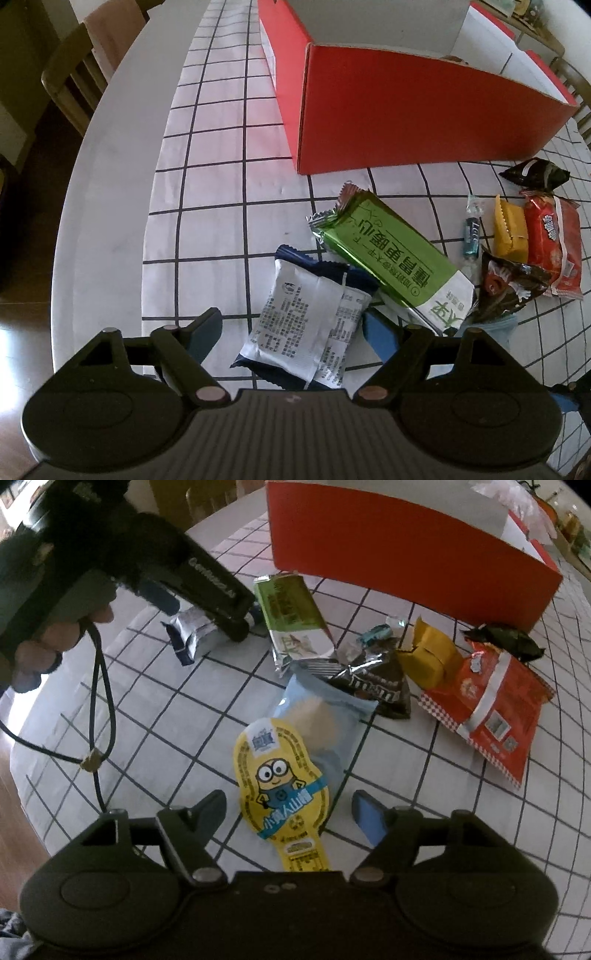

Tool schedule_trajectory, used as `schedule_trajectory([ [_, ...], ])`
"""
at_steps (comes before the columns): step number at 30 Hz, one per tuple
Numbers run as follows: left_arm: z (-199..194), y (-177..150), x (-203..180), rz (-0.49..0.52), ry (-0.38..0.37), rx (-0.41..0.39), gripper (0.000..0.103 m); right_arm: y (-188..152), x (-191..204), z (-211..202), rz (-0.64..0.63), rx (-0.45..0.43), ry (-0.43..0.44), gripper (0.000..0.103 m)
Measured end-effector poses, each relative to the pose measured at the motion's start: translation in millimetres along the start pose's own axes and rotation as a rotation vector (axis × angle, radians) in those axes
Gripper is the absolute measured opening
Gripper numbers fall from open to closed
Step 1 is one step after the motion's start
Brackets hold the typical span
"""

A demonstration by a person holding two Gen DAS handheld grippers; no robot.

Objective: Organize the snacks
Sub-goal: 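Grasp white-and-navy biscuit packet with left tool while right tool grasps yellow Minion snack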

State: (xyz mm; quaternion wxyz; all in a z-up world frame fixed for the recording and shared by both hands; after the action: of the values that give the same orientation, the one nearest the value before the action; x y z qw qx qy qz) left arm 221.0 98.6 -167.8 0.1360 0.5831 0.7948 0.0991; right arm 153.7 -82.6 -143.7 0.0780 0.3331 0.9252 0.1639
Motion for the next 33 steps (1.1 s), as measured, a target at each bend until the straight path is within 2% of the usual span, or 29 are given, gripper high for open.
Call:
schedule_trajectory([
  [4,-1.2,-2.9,-3.2,0.015,0.021,-0.006,0.066,0.3,3.1,-0.3,-0.031,0.010,-0.028,0.066],
  [7,-4.5,-4.8,-3.9,0.012,0.026,-0.012,0.052,0.5,4.3,-1.8,-0.050,0.006,-0.028,0.055],
  [8,-5.0,-4.8,-3.8,0.010,0.026,-0.013,0.051,0.6,4.9,-2.3,-0.053,0.004,-0.028,0.049],
  [9,-5.5,-5.3,-3.9,0.009,0.026,-0.014,0.049,0.8,5.5,-2.6,-0.057,0.005,-0.030,0.048],
  [16,-10.6,-8.5,4.9,-0.046,0.024,-0.032,0.048,-3.9,2.7,-8.5,-0.024,-0.018,0.000,0.048],
  [19,-18.2,-10.9,11.9,-0.085,0.000,-0.044,0.048,-6.6,-2.7,-14.4,0.000,-0.039,0.015,0.048],
  [25,-41.1,-19.8,19.3,-0.145,-0.029,-0.086,0.048,-10.2,-12.9,-31.6,0.060,-0.085,0.009,0.047],
  [33,-71.6,-26.9,20.7,-0.165,-0.066,-0.143,0.048,-8.2,-27.4,-57.5,0.102,-0.158,-0.011,0.046],
])
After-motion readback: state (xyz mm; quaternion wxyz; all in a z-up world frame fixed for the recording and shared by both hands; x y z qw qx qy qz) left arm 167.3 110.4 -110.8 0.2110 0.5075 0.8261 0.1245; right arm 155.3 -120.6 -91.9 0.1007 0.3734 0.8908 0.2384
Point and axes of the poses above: each gripper's, at about its wrist camera, not at the fingertips, and z roughly the way its jaws point, x to its left, y to its top, the point moved 1 cm from there along z, roughly the way its jaws point, and after that the axes turned 13 degrees about -z, right-handed, at the moved point
